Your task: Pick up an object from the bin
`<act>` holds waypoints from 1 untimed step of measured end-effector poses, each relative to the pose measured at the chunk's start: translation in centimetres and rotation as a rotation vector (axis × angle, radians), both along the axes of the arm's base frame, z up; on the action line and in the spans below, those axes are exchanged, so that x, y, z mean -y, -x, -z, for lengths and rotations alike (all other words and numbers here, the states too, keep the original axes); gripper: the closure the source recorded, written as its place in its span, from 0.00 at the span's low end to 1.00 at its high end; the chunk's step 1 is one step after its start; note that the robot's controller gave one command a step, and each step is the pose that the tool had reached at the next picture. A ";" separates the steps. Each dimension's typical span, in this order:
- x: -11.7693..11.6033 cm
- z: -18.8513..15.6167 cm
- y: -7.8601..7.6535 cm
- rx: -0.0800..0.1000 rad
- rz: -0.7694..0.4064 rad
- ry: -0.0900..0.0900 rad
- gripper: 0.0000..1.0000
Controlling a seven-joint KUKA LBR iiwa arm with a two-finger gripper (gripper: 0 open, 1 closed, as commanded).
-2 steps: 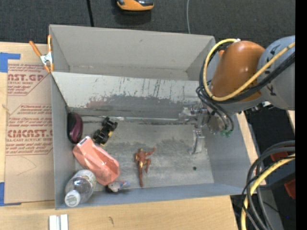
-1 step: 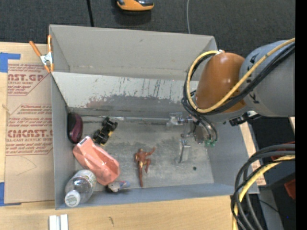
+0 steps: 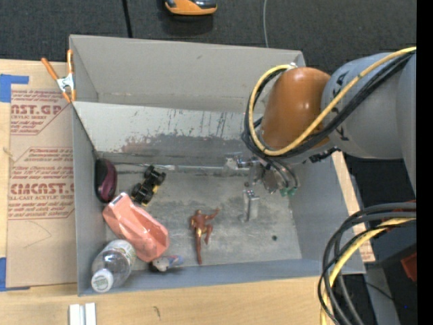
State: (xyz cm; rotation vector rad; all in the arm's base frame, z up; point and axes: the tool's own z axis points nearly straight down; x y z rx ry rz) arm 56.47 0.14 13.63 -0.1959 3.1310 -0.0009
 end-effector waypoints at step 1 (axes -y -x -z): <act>-5.0 4.3 4.4 -0.001 -0.066 -0.001 0.00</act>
Offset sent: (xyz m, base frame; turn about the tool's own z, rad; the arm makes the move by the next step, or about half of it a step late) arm -0.0091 0.0710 -0.0648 -0.3940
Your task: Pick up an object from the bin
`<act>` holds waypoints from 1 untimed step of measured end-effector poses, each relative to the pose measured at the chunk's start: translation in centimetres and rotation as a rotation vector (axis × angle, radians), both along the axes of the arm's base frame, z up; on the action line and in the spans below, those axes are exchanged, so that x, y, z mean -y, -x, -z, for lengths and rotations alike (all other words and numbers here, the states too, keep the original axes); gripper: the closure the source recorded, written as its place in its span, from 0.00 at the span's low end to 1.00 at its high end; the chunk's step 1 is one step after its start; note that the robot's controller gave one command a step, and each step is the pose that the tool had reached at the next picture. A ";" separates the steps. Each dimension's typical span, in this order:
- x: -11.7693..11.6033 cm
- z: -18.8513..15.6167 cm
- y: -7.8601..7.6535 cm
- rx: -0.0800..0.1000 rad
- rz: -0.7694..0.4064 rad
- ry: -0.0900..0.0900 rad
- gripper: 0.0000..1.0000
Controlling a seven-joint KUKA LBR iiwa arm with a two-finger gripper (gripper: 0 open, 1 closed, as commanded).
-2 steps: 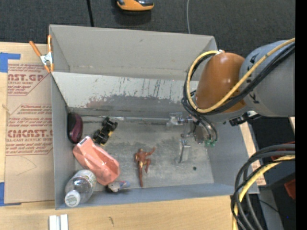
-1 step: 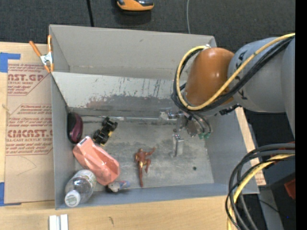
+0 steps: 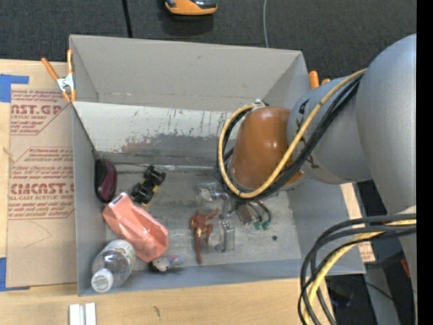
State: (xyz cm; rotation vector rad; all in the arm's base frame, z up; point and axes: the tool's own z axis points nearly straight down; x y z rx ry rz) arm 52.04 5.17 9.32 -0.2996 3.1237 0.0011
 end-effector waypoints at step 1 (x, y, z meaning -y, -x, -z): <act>-2.2 2.1 -3.6 -0.002 -0.328 0.000 1.00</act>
Offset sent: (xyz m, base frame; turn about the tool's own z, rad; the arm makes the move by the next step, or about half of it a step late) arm 0.0000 0.0000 0.0000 0.0000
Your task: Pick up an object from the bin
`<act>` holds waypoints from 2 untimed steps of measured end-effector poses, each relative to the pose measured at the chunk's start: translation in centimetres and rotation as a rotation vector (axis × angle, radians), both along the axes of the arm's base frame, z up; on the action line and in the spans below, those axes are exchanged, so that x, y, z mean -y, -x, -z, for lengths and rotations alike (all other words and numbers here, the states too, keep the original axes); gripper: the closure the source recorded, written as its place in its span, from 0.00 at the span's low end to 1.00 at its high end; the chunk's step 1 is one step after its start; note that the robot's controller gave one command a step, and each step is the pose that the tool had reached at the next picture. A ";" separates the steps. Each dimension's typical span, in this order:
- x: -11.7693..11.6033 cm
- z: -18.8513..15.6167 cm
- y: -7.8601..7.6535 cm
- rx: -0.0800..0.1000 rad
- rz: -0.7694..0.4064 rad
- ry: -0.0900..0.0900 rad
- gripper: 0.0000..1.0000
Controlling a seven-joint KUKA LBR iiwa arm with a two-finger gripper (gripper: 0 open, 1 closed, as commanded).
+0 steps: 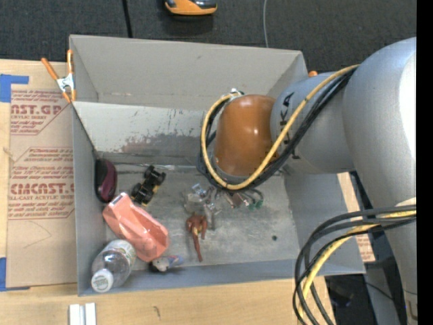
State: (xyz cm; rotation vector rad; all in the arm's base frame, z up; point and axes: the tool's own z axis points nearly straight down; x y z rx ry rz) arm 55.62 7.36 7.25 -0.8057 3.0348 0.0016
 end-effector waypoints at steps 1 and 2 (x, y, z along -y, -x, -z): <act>0.0 0.0 0.0 0.000 0.000 0.000 1.00; -0.1 -0.3 0.0 -0.002 0.000 0.001 1.00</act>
Offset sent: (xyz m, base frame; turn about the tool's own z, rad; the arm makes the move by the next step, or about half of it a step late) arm 0.0022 0.0045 0.0254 -0.0046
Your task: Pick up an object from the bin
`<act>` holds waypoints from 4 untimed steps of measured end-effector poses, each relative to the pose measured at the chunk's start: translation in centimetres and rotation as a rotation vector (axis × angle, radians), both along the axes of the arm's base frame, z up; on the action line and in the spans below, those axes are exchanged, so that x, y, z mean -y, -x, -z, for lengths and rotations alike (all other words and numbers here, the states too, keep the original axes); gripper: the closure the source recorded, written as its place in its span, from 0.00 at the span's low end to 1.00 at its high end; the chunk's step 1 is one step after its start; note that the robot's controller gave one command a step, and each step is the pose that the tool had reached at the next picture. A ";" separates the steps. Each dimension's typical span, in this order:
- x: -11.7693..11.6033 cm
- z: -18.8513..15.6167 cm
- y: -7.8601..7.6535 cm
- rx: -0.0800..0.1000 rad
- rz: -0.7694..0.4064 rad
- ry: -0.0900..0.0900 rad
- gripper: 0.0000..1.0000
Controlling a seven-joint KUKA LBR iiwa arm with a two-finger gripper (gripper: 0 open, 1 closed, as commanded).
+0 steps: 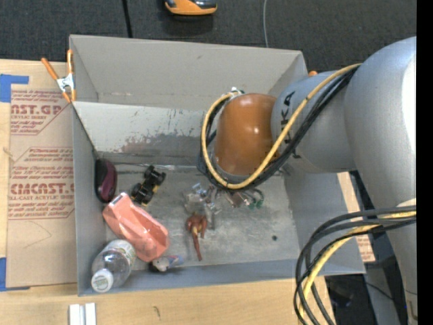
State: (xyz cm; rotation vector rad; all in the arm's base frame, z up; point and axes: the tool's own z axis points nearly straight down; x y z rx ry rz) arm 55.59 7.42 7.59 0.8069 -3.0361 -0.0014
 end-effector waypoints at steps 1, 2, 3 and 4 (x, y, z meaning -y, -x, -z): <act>1.5 -4.8 1.3 -0.002 0.064 -0.001 1.00; 1.6 -7.4 0.8 0.005 0.042 0.000 1.00; 3.6 -10.2 2.4 -0.003 0.019 0.000 1.00; 3.0 -16.9 0.0 0.000 0.022 0.001 1.00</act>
Offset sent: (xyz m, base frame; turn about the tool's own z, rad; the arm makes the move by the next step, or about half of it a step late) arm -0.0003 -0.0095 0.0607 -0.0033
